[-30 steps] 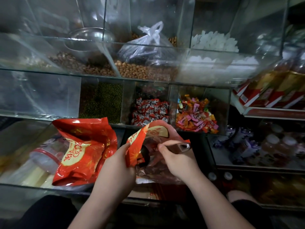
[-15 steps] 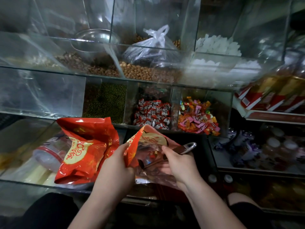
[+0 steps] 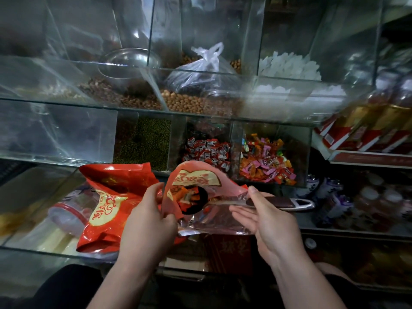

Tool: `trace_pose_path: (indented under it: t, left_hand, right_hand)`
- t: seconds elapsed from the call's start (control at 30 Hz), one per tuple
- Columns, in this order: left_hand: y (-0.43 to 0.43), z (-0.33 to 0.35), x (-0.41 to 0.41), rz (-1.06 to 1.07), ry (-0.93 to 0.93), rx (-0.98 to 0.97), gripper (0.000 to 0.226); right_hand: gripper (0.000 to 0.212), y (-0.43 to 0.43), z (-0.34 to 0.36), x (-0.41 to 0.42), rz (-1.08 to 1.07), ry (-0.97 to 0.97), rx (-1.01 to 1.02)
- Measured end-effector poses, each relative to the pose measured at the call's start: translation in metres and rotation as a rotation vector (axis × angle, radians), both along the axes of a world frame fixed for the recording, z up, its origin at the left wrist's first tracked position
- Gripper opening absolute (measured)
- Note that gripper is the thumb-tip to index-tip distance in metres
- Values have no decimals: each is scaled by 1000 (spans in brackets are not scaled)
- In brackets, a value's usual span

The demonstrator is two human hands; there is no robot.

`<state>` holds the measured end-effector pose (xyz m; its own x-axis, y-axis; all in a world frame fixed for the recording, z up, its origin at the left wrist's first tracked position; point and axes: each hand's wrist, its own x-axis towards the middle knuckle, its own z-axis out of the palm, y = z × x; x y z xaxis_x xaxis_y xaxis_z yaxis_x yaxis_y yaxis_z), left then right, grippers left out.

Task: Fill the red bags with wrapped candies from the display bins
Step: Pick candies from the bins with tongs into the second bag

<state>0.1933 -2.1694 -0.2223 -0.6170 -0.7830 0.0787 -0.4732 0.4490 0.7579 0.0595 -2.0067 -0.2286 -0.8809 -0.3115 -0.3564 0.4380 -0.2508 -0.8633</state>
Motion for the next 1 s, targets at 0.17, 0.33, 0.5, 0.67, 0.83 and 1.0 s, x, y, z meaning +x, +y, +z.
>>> trace_pose_path:
  t: [0.17,0.33,0.5,0.67,0.83,1.0]
  left_hand:
    - [9,12,-3,10,52,-248,70]
    - [47,23,-20,-268,332,-421,41]
    - [62,12,-60,-254,118,-291,46]
    - [52,4,-88,-205,-202,-224,65]
    - [57,0,-93,-208,-220,-223,59]
    - [68,5,-95,-265,-121,-399,54]
  right_hand:
    - [9,24,6,3,13,77,-38]
    - [17,48,18,6,-22,193,-53]
    - [4,68,31,9,-76,145,-60]
    - [10,79,42,17,-88,161,-82]
    - [34,85,56,23,-47,231,-90]
    - [29,101,69,20,-85,270,-145]
